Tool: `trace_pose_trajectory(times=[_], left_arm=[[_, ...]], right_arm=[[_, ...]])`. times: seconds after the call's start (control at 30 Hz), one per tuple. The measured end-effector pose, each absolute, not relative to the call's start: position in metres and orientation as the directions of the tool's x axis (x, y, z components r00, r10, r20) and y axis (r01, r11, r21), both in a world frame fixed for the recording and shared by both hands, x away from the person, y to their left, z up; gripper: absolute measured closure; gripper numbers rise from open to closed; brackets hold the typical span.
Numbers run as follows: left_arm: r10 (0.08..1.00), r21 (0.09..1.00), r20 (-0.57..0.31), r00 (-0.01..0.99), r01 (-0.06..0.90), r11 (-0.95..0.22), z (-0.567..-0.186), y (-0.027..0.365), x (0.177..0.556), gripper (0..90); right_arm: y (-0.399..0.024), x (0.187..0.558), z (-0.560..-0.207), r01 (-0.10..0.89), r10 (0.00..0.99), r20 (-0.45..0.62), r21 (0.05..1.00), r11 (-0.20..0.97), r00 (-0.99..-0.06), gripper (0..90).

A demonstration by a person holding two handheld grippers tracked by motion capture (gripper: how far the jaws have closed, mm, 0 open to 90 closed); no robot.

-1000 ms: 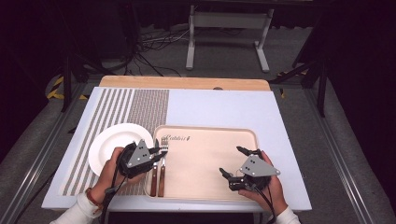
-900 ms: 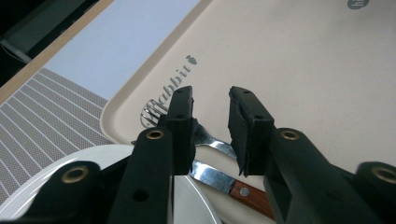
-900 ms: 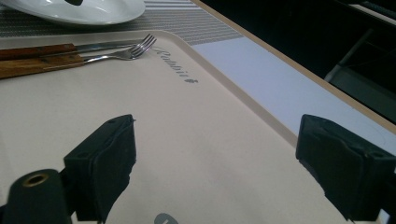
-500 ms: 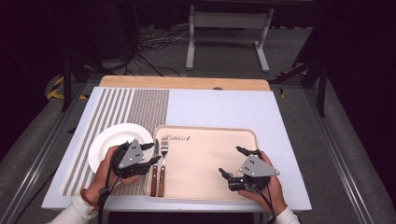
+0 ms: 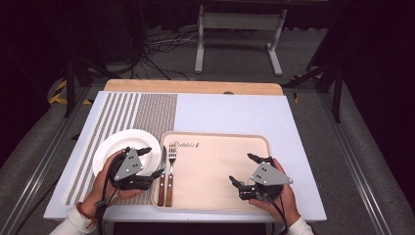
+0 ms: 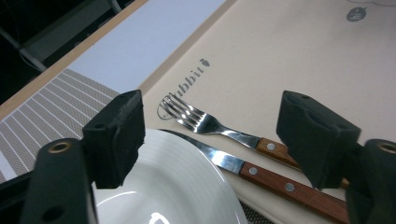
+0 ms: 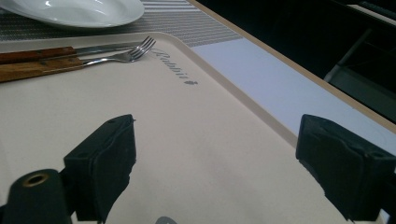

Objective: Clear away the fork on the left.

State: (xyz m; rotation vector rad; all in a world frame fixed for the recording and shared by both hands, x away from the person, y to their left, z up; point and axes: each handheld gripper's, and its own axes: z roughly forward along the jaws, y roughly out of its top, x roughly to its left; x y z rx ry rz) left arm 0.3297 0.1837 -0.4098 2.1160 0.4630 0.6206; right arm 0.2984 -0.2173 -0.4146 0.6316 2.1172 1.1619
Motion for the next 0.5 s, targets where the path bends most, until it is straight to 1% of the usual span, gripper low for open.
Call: trace_pose_trajectory(times=[0.2, 0.5], left_arm=[[0.528, 0.841, 0.245, 0.813, 0.092, -0.533, -0.41, 0.19, 0.325, 14.8], [0.541, 0.863, 0.251, 0.803, 0.067, -0.5, -0.411, 0.2, 0.317, 10.4]], right_arm=[[-0.218, 0.298, -0.414, 0.109, 0.673, -0.293, 0.866, 0.487, -0.679, 13.2], [-0.219, 0.298, -0.413, 0.106, 0.678, -0.302, 0.865, 0.49, -0.67, 13.2]])
